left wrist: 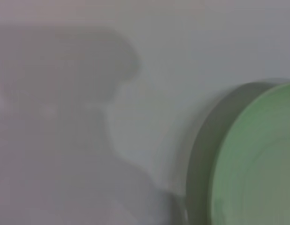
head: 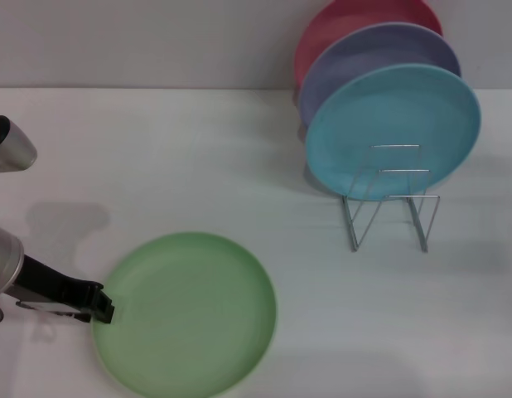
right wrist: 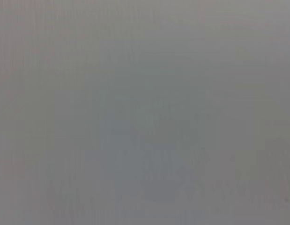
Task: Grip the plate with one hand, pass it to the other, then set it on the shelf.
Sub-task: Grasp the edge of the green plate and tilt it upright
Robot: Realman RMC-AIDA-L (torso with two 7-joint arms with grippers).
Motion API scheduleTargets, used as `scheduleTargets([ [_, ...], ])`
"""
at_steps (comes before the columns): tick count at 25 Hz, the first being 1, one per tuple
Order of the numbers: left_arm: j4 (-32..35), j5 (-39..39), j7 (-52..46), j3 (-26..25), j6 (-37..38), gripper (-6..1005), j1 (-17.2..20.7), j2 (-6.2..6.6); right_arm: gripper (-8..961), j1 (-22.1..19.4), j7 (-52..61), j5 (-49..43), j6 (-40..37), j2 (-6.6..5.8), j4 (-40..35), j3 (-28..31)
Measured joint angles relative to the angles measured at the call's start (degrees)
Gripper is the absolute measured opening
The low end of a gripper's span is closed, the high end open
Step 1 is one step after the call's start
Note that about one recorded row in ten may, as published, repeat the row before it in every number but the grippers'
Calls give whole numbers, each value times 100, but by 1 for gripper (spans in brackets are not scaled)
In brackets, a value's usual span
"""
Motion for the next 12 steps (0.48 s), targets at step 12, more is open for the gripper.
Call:
scheduleTargets([
  [12,-8,0,-3,2,-48,139,4,1,726,3,7,-5,-8,-12,0,0],
])
